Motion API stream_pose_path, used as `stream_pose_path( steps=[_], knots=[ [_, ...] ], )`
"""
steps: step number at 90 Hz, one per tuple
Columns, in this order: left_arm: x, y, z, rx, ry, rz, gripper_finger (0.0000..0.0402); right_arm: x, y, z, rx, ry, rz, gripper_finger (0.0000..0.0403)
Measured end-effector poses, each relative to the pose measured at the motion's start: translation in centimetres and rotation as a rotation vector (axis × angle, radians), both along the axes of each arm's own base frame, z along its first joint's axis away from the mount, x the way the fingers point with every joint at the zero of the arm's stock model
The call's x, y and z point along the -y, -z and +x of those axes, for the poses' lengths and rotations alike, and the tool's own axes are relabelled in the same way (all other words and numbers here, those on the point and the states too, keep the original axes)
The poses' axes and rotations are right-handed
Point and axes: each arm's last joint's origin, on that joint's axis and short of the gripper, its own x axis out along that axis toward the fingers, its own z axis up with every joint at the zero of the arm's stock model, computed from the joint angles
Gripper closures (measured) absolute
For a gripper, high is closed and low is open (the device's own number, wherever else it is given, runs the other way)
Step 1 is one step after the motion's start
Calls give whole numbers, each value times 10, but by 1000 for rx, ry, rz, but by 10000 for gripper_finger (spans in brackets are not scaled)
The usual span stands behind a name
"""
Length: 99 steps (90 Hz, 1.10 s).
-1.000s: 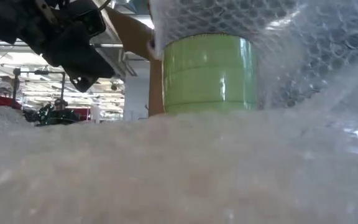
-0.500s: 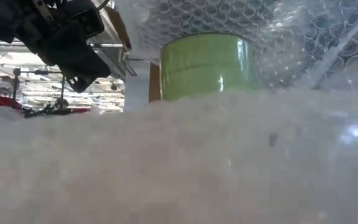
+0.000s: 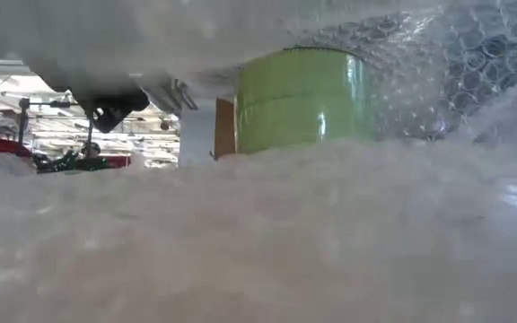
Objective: Wrap mug
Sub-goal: Wrap the green mug with bubble wrap
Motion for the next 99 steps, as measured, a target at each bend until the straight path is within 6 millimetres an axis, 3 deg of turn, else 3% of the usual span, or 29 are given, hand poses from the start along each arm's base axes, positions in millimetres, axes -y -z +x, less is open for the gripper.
stream_pose_path(
  steps=[39,56,72,79,85,99],
  knots=[
    [0,0,0,-6,-3,-2,402,-2,-11,5,129,-58,-23,283],
    [2,1,-1,-6,6,-1,402,-9,-30,10,88,-126,-143,285],
    [4,1,-2,-4,-24,39,402,-31,-76,4,-73,-188,-388,344],
    [5,1,-3,1,-46,55,402,-37,-95,-2,-128,-226,-423,385],
    [7,1,-4,3,-41,58,402,-40,-109,-8,-175,-254,-426,395],
    [14,1,-7,6,-10,48,402,-41,-116,-22,-326,-234,-390,401]
  ],
)
